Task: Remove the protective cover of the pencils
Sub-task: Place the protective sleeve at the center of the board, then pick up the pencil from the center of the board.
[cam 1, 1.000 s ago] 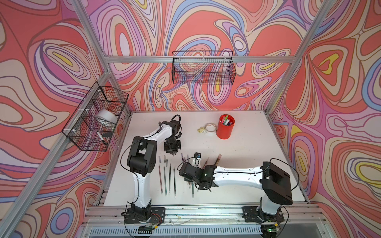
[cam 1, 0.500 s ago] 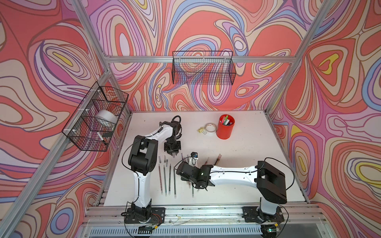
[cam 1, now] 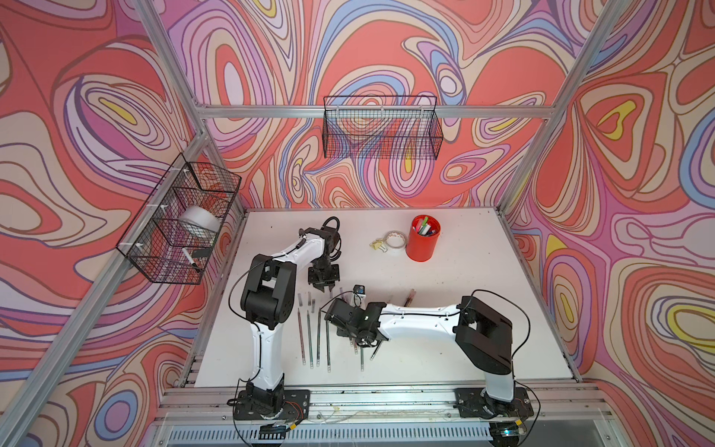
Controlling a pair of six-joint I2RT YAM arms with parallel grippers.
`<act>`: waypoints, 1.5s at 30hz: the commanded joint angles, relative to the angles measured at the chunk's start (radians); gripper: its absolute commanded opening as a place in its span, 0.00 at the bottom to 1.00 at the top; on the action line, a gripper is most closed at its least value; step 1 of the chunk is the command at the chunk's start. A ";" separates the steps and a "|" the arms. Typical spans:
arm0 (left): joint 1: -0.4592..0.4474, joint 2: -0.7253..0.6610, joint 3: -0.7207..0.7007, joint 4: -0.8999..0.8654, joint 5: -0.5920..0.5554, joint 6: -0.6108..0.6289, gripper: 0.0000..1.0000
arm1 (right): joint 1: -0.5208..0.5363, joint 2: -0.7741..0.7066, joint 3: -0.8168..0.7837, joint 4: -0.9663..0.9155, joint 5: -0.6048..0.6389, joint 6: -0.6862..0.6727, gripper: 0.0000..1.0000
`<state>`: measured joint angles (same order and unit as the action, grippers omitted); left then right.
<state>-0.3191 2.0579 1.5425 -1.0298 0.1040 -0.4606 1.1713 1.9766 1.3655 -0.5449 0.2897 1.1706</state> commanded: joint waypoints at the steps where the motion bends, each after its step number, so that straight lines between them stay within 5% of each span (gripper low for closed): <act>1: 0.008 0.013 0.020 -0.033 0.004 -0.003 0.25 | -0.006 0.016 0.026 -0.019 -0.011 -0.019 0.27; 16: 0.008 -0.173 -0.049 0.088 0.009 -0.015 0.28 | -0.027 0.107 0.124 -0.068 -0.040 -0.063 0.14; 45: 0.027 -0.437 -0.166 0.235 -0.038 -0.025 0.35 | -0.036 0.256 0.281 -0.231 -0.046 -0.101 0.20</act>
<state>-0.3016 1.6646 1.3945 -0.8192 0.0910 -0.4755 1.1435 2.1841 1.6306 -0.7193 0.2497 1.0805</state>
